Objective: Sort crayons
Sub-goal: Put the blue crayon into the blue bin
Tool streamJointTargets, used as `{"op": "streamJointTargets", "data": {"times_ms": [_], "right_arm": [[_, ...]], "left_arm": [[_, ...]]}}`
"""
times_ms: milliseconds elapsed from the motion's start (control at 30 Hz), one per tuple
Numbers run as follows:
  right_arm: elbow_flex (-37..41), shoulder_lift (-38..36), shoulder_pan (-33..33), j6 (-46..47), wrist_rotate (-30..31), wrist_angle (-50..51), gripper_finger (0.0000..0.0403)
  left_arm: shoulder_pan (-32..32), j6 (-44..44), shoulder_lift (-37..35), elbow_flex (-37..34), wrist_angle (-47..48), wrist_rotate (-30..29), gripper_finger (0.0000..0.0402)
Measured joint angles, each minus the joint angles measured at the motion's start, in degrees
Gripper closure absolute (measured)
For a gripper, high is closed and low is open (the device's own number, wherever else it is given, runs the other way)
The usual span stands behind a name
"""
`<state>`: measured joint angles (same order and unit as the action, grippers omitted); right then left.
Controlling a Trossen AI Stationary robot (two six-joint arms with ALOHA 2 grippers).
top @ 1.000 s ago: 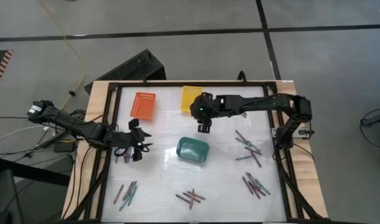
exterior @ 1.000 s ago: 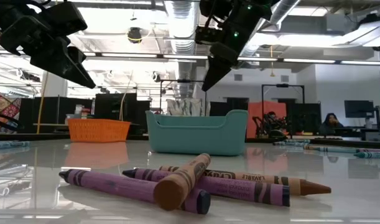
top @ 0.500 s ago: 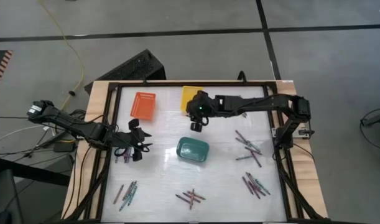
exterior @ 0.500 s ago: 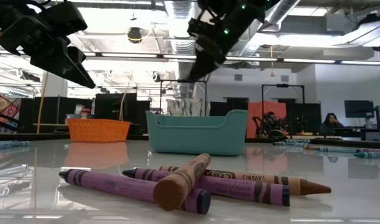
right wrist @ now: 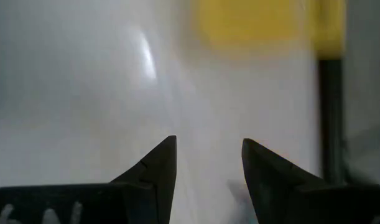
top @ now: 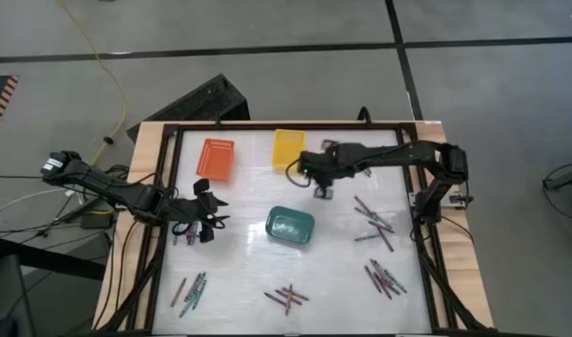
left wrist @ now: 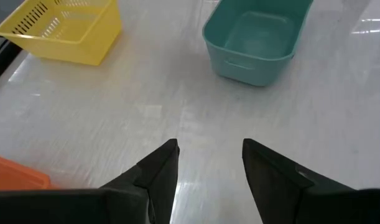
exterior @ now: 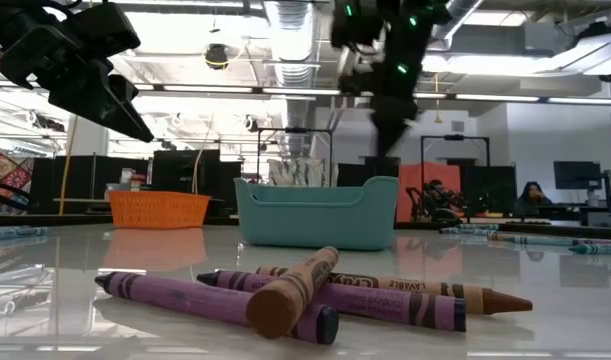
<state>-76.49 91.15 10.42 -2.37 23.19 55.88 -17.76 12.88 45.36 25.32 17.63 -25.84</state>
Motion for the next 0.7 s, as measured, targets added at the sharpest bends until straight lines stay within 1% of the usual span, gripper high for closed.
{"op": "streamJointTargets", "data": {"times_ms": [67,167,333,433,533,633,700], "right_arm": [[0.0,-0.1,2.0,2.0,2.2,7.0,0.0226],[0.0,-0.8,4.8,2.8,3.1,14.3,0.0226],[0.0,-2.8,10.6,-0.9,-0.6,18.9,0.0240],[0.1,-4.6,14.5,-2.4,-4.3,19.0,0.0254],[2.2,-7.1,18.0,-4.6,-9.1,17.9,0.0265],[5.8,-9.8,20.6,-7.3,-11.2,15.0,0.0271],[8.7,-11.5,22.3,-9.3,-11.4,12.6,0.0272]], "left_arm": [[0.0,0.0,0.0,0.0,0.0,0.0,0.0233],[0.0,0.0,0.0,0.0,0.0,0.0,0.0233],[0.0,0.0,0.0,0.0,0.0,0.0,0.0233],[0.0,0.0,0.0,0.0,0.0,0.0,0.0233],[0.0,0.0,0.0,0.0,0.0,0.0,0.0233],[0.0,0.0,0.0,0.0,0.0,0.0,0.0233],[0.0,0.0,0.0,0.0,0.0,0.0,0.0233]]}}
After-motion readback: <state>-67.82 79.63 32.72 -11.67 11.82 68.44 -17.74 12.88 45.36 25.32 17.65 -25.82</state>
